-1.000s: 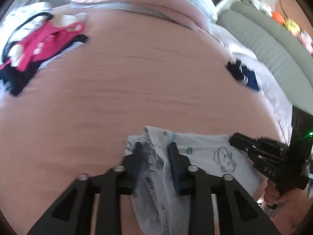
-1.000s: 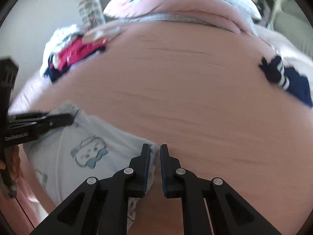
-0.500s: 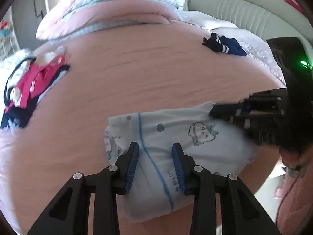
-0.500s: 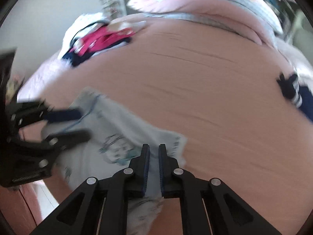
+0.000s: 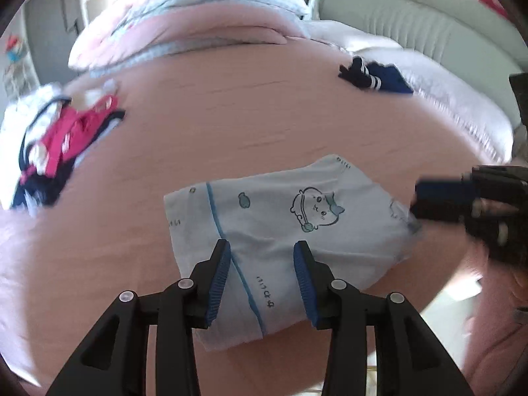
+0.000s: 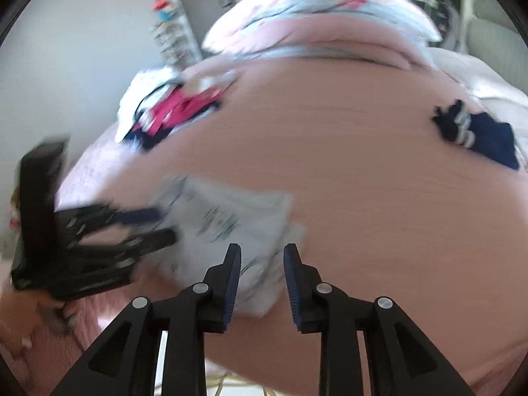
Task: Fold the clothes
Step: 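Lower the shorts onto the bed and open the left gripper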
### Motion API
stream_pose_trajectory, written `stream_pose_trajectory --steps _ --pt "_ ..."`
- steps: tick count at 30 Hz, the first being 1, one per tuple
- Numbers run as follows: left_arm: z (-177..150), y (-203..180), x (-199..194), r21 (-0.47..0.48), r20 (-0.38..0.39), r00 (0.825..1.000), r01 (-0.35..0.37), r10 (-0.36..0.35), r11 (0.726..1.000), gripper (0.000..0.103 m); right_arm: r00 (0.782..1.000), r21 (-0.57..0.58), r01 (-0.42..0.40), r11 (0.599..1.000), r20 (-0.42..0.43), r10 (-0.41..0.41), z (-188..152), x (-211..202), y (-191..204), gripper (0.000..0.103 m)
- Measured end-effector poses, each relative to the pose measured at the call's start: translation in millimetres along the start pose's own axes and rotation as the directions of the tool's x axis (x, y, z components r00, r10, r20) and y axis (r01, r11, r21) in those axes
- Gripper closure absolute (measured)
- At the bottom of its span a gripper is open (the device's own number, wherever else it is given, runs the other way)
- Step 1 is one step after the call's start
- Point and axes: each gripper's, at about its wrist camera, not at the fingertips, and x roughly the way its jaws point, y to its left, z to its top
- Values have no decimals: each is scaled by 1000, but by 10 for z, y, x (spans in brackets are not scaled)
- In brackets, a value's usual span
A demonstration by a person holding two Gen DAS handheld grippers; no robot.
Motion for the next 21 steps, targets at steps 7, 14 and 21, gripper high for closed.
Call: stream_pose_trajectory --steps 7,14,21 --pt "27 75 -202 -72 36 999 28 -25 997 66 974 50 205 977 -111 -199 -77 273 -132 77" --pt "-111 64 -320 -59 10 999 53 -53 997 66 983 47 174 984 47 -176 137 -113 -194 77" --pt "-115 20 -133 -26 -18 999 46 -47 999 66 995 -426 42 904 -64 -76 387 478 703 77"
